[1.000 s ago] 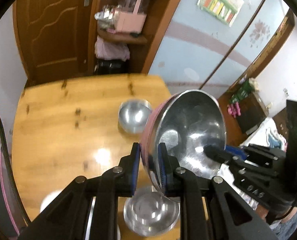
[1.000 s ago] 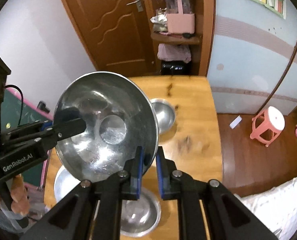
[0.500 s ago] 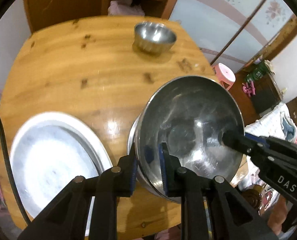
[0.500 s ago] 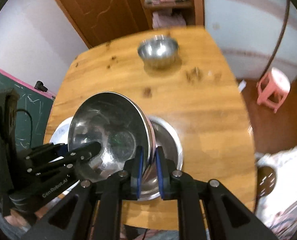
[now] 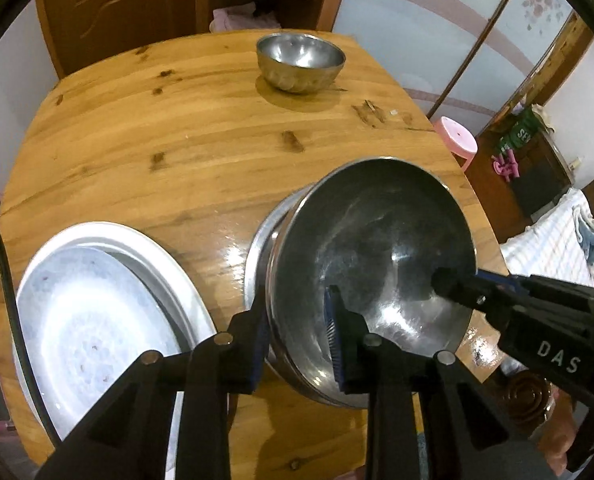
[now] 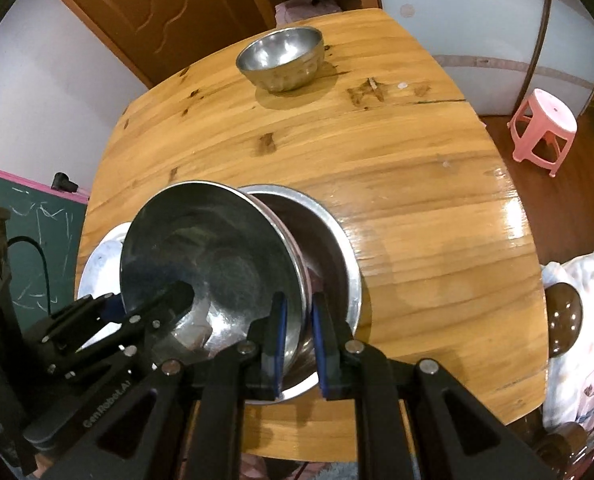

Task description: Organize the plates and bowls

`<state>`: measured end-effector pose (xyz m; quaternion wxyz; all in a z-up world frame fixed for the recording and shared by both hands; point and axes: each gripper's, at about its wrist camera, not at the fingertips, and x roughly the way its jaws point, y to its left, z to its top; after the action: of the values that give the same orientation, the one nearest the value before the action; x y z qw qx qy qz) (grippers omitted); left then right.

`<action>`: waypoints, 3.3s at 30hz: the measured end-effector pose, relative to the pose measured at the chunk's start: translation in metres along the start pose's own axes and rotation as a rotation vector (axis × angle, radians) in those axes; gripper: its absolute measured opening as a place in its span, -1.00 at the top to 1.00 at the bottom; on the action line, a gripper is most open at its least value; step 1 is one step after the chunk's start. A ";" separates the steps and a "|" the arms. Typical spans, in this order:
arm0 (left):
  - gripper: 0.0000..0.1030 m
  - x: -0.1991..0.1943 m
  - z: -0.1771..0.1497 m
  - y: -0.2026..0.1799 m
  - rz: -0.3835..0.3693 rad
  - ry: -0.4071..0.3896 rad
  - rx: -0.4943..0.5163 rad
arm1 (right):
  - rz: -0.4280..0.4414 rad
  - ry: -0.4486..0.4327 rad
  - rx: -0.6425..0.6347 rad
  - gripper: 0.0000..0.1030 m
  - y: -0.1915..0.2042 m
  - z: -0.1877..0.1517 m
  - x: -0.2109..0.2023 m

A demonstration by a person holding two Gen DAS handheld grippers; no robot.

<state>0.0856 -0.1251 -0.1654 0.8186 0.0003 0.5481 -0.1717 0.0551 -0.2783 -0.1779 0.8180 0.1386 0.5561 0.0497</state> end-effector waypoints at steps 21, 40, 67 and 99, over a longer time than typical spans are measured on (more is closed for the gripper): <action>0.13 0.008 -0.003 -0.009 -0.025 0.001 0.051 | -0.042 0.015 0.004 0.75 -0.005 0.000 0.009; -0.30 -0.012 0.003 -0.008 0.004 -0.128 0.065 | -0.078 -0.050 -0.012 0.75 -0.005 -0.001 -0.001; -0.53 -0.088 0.078 0.010 0.029 -0.322 0.065 | -0.044 -0.159 -0.097 0.75 -0.001 0.040 -0.037; -0.60 -0.003 0.258 0.024 0.093 -0.249 0.018 | -0.052 -0.187 -0.130 0.26 -0.008 0.246 -0.030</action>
<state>0.3231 -0.1503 -0.0646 0.8872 0.0118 0.4403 -0.1371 0.2703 -0.3349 -0.0684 0.8746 0.0747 0.4764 0.0512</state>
